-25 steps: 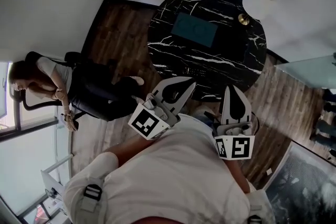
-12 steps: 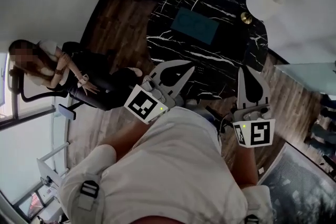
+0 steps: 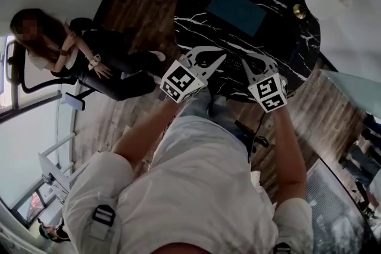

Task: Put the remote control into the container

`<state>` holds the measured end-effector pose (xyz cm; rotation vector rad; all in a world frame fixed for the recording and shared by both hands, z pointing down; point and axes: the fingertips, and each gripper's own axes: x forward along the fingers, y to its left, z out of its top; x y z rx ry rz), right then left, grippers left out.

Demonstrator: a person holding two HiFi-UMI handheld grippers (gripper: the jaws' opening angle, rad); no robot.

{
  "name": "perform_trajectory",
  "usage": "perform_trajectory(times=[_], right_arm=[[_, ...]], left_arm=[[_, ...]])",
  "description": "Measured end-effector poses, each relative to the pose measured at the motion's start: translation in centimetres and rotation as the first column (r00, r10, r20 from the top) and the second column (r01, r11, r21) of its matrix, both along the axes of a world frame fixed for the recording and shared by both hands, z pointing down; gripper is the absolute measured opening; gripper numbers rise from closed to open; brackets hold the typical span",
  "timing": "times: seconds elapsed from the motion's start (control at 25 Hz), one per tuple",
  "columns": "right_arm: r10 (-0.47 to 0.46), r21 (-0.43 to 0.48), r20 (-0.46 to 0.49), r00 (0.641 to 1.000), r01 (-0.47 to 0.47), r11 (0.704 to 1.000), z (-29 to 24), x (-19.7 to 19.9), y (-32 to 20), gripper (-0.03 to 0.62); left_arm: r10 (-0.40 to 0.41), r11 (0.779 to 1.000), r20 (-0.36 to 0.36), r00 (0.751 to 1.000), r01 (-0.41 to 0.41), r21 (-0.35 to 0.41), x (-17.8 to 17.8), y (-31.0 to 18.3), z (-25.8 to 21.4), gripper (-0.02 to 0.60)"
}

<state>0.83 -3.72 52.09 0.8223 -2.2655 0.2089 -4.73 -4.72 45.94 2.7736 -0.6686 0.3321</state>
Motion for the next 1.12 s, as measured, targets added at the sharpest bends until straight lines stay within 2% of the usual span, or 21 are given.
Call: perform_trajectory(times=[0.12,0.24,0.4,0.52,0.76,1.0,1.12], right_arm=[[-0.088,-0.131,-0.075,0.993,0.078,0.988,6.6,-1.1,1.7,0.058],[-0.168,-0.247,-0.136,0.976,0.13,0.96,12.2,-1.7,3.0,0.115],[-0.224,-0.331,-0.215,0.95,0.145,0.932,18.1,-1.7,3.4,0.176],[-0.268,-0.362,-0.279,0.922,0.157,0.919,21.2,-1.2,3.0,0.209],[-0.37,-0.423,-0.344,0.863,0.209,0.882,24.9,-0.8,4.0,0.213],[-0.369,-0.385,-0.351,0.86,0.227,0.895,24.9,-0.6,3.7,0.21],[-0.345,-0.362,-0.347,0.872,0.214,0.907,24.2,-0.6,3.4,0.21]], left_arm=[[0.019,0.998,0.068,0.998,-0.015,-0.063,-0.1,0.6,5.4,0.006],[0.042,0.992,0.127,0.991,-0.027,-0.121,-0.1,1.3,10.7,0.006],[0.057,0.981,0.187,0.981,-0.02,-0.192,-0.1,2.4,16.6,0.006],[0.06,0.977,0.215,0.975,-0.012,-0.215,0.0,2.5,19.3,0.006],[0.047,0.967,0.241,0.97,0.017,-0.255,-0.3,2.7,21.9,0.006],[0.041,0.965,0.218,0.975,0.018,-0.263,0.0,2.3,21.4,0.006],[0.046,0.965,0.214,0.976,0.012,-0.262,0.1,2.1,20.8,0.006]])
